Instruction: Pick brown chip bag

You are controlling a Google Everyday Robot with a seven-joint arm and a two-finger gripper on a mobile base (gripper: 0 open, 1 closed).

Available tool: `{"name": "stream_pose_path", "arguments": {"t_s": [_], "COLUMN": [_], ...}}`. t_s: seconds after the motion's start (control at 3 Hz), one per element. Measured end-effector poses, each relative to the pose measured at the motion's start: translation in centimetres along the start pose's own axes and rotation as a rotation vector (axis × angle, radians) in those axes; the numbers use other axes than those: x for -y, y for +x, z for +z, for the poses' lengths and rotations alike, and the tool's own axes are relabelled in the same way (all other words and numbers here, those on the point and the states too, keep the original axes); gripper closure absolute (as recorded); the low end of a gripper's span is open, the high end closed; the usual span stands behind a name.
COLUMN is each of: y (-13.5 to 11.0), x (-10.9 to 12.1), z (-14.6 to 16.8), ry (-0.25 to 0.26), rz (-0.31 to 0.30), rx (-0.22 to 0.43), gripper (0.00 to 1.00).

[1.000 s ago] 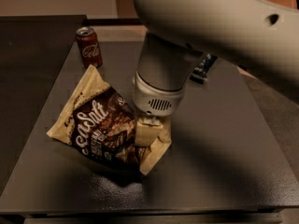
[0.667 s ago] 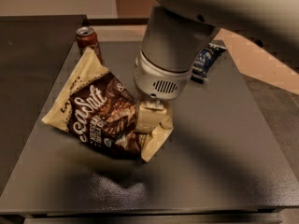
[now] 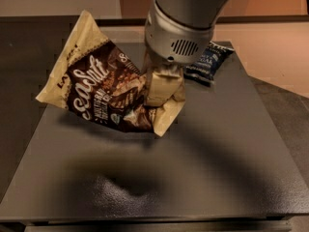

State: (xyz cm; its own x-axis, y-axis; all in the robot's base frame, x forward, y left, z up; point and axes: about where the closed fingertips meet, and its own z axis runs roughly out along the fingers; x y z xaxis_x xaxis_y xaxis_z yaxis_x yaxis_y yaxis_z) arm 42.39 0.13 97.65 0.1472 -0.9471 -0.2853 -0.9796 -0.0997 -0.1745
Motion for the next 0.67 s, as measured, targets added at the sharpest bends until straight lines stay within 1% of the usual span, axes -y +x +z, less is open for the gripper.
{"name": "stream_pose_path", "arguments": {"t_s": [0.33, 0.67], "y": [0.47, 0.14], "x": [1.03, 1.03], "z": [-1.73, -2.09], "ry": [0.03, 0.043], "rz": [-0.023, -0.027], "rx": [-0.004, 0.0], "gripper": [1.0, 1.0]}}
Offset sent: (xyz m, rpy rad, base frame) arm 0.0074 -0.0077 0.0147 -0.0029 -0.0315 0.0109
